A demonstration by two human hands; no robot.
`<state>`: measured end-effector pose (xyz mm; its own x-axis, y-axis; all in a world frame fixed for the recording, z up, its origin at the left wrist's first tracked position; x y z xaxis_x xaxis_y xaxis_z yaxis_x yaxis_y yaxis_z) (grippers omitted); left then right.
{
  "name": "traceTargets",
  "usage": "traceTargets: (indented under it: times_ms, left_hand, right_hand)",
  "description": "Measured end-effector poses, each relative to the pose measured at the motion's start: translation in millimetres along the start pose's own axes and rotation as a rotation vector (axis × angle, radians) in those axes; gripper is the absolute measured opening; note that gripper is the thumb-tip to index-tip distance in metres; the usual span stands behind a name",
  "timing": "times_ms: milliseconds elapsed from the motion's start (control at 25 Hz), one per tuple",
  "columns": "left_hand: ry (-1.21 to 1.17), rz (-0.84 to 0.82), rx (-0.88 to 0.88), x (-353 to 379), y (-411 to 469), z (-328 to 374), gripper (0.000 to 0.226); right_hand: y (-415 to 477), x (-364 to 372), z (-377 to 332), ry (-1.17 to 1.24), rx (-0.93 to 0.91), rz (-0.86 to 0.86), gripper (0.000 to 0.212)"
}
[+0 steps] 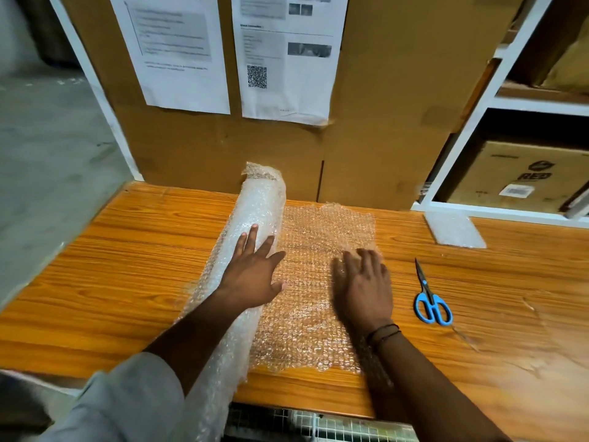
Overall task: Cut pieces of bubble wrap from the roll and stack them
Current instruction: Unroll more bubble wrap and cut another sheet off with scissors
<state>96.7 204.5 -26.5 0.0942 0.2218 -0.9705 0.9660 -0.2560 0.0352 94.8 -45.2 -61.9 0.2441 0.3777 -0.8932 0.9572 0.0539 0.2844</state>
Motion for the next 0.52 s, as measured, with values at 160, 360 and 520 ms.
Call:
traceTargets:
  times_ms: [160, 360, 520]
  left_hand:
    - [0.008, -0.007, -0.007, -2.0, -0.1, 3.6, 0.073]
    - [-0.01, -0.032, -0.05, -8.1, -2.6, -11.9, 0.079]
    - [0.007, -0.075, -0.109, -19.8, -5.5, -21.7, 0.076]
  right_hand:
    - [-10.3, 19.6, -27.7, 0.121, -0.007, -0.326, 0.075]
    - [-11.8, 24.1, 2.3, 0.069, 0.041, -0.369, 0.088]
    - [-6.7, 14.9, 16.0, 0.07, 0.042, -0.37, 0.087]
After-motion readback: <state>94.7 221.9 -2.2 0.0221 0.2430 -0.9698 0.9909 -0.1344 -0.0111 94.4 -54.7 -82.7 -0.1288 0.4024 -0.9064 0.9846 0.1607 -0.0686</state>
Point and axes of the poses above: each hand's wrist, its own y-axis towards the middle knuckle, its own x-axis out of the palm, z = x × y, the point moved 1 cm from there along y, towards the middle knuckle, and after that the axes turned 13 degrees about y, right-handed, at the moved point
